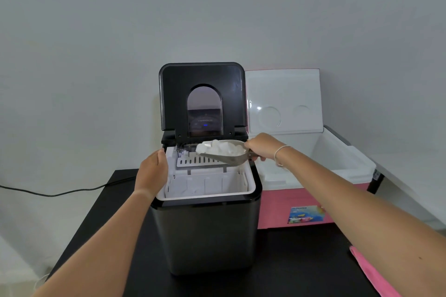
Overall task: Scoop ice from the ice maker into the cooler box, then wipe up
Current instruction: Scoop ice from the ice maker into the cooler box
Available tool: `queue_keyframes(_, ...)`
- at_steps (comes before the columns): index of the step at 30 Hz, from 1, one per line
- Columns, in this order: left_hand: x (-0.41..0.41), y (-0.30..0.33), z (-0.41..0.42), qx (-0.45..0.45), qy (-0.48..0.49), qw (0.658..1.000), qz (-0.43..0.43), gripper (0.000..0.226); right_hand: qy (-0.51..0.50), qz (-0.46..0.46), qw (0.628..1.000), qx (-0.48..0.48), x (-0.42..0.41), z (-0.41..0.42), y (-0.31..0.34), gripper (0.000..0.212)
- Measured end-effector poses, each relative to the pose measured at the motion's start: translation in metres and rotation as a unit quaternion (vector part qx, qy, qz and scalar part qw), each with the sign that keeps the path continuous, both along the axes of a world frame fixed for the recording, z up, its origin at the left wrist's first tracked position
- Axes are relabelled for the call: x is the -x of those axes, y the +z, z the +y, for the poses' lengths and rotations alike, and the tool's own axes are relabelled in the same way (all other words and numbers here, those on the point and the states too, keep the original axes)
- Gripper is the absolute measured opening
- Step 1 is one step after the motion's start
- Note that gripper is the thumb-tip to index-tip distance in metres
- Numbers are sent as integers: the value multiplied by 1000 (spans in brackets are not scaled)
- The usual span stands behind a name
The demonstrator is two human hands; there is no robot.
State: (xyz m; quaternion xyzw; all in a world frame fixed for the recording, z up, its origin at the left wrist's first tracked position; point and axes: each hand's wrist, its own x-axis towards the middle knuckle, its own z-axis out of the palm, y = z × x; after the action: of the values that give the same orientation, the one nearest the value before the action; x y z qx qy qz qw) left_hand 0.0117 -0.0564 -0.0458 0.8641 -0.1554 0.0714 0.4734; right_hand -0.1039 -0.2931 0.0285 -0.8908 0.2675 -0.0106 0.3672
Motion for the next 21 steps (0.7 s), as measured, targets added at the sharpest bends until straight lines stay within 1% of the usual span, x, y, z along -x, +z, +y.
queue_keyframes(4,-1,-1,1,-3,5,1000,0,39,-42,-12,999,19,13,-33,7,30)
queue_keyframes(11,-6,-5,1,-12,11,1000,-3,43,-150,-28,988,25,44,-104,17,25)
queue_keyframes(14,-6,-5,0,-23,15,1000,-9,43,-190,-13,981,36,55,-124,12,22)
queue_keyframes(16,-5,-4,0,-32,17,999,-14,43,-206,-15,978,32,57,-135,1,25)
queue_keyframes(17,-5,-3,0,-34,17,999,-17,42,-210,-9,977,41,57,-136,-3,24)
queue_keyframes(19,-3,-1,-1,-34,18,999,-20,41,-218,29,970,101,57,-135,-13,19)
queue_keyframes(21,-2,0,-1,-36,19,999,-20,41,-224,96,951,192,56,-133,-21,33)
